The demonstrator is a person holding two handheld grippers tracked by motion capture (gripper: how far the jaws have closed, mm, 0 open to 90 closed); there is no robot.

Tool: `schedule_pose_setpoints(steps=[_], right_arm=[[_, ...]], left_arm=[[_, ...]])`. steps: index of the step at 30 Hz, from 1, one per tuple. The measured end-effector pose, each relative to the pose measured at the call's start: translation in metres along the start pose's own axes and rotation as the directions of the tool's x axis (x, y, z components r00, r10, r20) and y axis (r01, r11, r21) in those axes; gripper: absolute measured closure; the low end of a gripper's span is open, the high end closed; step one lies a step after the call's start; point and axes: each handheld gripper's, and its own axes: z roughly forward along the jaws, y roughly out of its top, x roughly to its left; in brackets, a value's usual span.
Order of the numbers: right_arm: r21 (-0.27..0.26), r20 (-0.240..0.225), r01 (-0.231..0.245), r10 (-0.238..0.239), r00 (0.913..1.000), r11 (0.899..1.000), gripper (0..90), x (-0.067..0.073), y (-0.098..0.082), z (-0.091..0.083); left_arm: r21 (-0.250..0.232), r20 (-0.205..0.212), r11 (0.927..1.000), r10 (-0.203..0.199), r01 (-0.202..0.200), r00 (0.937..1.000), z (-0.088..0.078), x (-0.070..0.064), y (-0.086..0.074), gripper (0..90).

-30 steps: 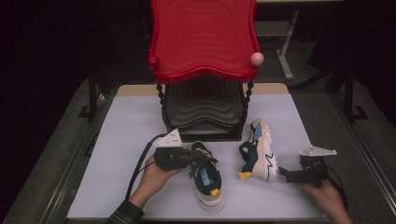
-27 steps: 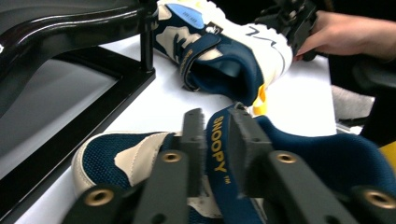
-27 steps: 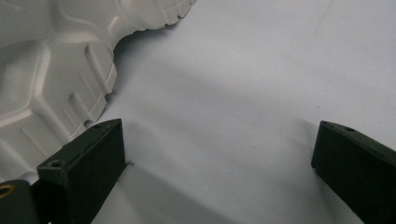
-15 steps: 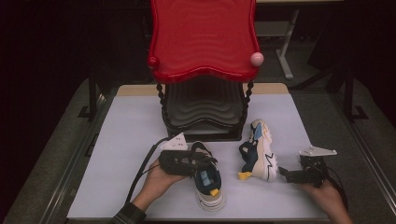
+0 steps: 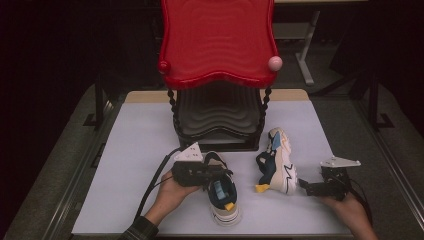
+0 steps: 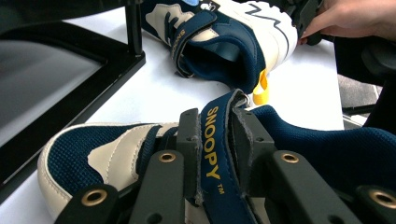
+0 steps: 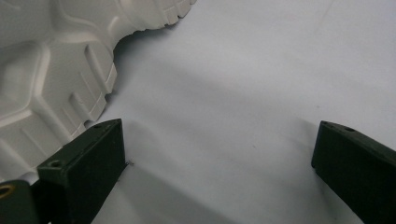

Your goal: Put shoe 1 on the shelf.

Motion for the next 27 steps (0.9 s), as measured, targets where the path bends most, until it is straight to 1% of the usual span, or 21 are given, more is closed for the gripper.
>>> schedule_pose_setpoints(steps=[2,6,9,11,13,14,16,17,18,20,22,27], right_arm=[[0.000,0.000,0.000,0.000,1.0000,1.000,2.1,0.000,0.000,0.000],[-0.001,0.000,0.001,-0.001,1.0000,1.000,2.1,0.000,0.000,0.000],[-0.002,0.000,0.002,-0.002,1.0000,1.000,2.1,0.000,0.000,0.000],[-0.001,0.000,0.000,0.000,1.0000,1.000,2.1,0.000,0.000,0.000],[-0.001,0.001,0.000,0.000,1.0000,1.000,2.1,0.000,0.000,0.000],[-0.001,0.001,0.000,0.000,1.0000,1.000,2.1,0.000,0.000,0.000],[-0.001,0.001,0.000,0.000,1.0000,1.000,2.1,0.000,0.000,0.000],[-0.001,0.001,0.000,0.000,1.0000,1.000,2.1,0.000,0.000,0.000],[-0.001,0.001,0.000,0.000,1.0000,1.000,2.1,0.000,0.000,0.000],[-0.001,0.000,0.000,0.000,1.0000,1.000,2.1,0.000,0.000,0.000],[-0.001,0.000,0.000,0.000,1.0000,1.000,2.1,0.000,0.000,0.000],[-0.001,0.001,0.000,0.000,1.0000,1.000,2.0,0.000,0.000,0.000]], left_arm=[[-0.004,-0.001,1.0000,0.003,-0.003,1.0000,0.000,0.000,0.000,74.4],[-0.012,0.011,0.9998,0.015,-0.015,0.9998,-0.002,-0.002,0.001,75.1],[-0.016,0.024,0.9994,0.031,-0.031,0.9992,-0.004,-0.005,0.003,75.6],[-0.021,0.027,0.9993,0.033,-0.032,0.9991,-0.005,-0.005,0.003,76.1],[-0.039,0.034,0.9989,0.026,-0.025,0.9991,-0.007,-0.006,0.005,76.5],[-0.043,0.034,0.9987,0.029,-0.028,0.9990,-0.008,-0.006,0.005,76.5],[-0.052,0.033,0.9979,0.040,-0.038,0.9987,-0.011,-0.006,0.007,77.8],[-0.059,0.035,0.9970,0.051,-0.049,0.9981,-0.014,-0.007,0.010,80.2],[-0.059,0.035,0.9970,0.051,-0.049,0.9981,-0.014,-0.007,0.010,81.0],[-0.075,0.052,0.9955,0.061,-0.057,0.9968,-0.018,-0.008,0.014,82.0],[-0.080,0.055,0.9951,0.063,-0.058,0.9965,-0.018,-0.009,0.015,82.3],[-0.090,0.057,0.9916,0.099,-0.094,0.9934,-0.022,-0.015,0.026,82.3]])
